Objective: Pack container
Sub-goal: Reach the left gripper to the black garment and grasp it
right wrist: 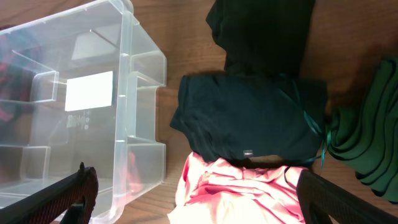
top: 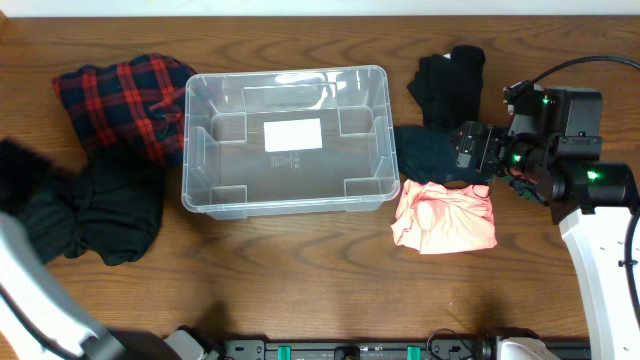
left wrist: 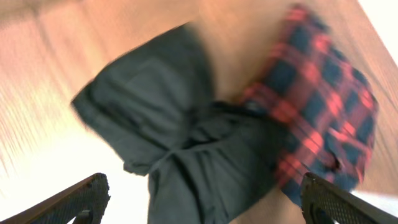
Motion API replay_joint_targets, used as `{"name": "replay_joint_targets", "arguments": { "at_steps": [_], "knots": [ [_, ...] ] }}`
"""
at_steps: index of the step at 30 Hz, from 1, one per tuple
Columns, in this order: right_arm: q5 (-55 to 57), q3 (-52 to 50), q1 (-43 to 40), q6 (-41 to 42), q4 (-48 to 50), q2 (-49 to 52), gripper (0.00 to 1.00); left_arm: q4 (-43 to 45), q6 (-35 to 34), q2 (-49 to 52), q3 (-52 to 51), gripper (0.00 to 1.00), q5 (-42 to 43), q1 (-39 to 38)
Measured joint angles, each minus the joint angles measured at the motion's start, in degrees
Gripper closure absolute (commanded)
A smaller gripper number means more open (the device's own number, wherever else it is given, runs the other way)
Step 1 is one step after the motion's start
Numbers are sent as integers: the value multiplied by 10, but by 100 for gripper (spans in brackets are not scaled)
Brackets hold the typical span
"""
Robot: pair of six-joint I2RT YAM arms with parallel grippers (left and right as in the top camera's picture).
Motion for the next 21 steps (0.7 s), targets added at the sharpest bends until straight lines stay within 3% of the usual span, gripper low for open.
{"name": "replay_joint_targets", "arguments": {
  "at_steps": [3,9,21],
  "knots": [
    [0,0,0,0,0,0,1,-10,-8,48,0,2,51,85],
    [0,0,0,0,0,0,1,-23,17,129,0,2,134,182],
    [0,0,0,0,0,0,1,-13,105,291,-2,2,229,208]
  ]
}}
